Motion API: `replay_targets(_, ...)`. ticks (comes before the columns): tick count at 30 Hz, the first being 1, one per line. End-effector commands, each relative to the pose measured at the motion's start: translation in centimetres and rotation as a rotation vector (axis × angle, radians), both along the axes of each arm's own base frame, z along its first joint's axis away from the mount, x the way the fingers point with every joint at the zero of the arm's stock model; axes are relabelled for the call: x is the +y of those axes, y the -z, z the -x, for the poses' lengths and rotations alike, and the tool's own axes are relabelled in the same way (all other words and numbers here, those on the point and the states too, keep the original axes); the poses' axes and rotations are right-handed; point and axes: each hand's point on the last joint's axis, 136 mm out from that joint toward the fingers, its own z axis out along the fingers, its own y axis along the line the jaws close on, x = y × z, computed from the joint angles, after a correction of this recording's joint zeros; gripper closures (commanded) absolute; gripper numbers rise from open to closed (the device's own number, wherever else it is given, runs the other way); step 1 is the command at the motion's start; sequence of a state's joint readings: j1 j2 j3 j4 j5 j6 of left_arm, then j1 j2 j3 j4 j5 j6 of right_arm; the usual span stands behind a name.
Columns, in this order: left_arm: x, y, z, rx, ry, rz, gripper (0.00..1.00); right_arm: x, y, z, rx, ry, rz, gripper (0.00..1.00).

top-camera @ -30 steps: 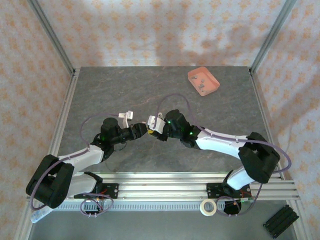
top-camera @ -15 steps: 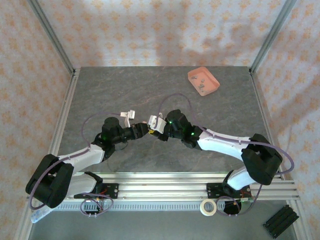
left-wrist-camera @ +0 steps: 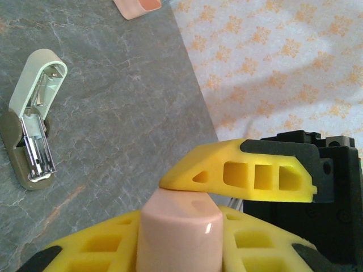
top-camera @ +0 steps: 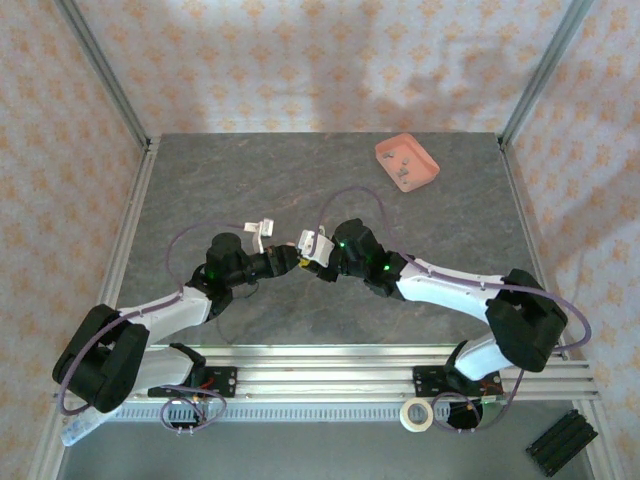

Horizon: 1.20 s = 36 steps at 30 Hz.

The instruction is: Load the staples into the stapler

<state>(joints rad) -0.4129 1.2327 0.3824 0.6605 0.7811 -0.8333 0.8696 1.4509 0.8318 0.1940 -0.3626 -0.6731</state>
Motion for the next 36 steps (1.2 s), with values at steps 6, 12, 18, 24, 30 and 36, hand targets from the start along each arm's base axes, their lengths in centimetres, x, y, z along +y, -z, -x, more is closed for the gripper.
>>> replay_targets(6,0.0,-0.1,-0.7,-0.037,-0.007,-0.062,0.94,0.7,-3.9,1.1,-0.046,-0.036,-0.113,0.73)
replay_targets(12,0.1,-0.6,-0.8,-0.083,-0.001,-0.09,0.99,0.5,-3.8,1.4,-0.035,-0.036,-0.111,0.65)
replay_targets(18,0.3,-1.0,-0.7,-0.15,0.005,-0.128,1.0,0.1,-3.9,1.3,-0.042,-0.022,-0.111,0.57)
replay_targets(24,0.4,-1.5,0.1,-0.273,0.054,-0.193,1.0,-0.2,-4.1,1.6,-0.023,-0.017,-0.118,0.46)
replay_targets(30,0.3,-2.0,0.9,-0.445,0.115,-0.255,1.0,-0.4,-4.4,2.2,0.014,-0.03,-0.133,0.37)
replay_targets(36,-0.4,-2.5,2.1,-0.598,0.206,-0.269,1.0,-1.5,-4.9,3.1,0.077,-0.052,-0.153,0.34)
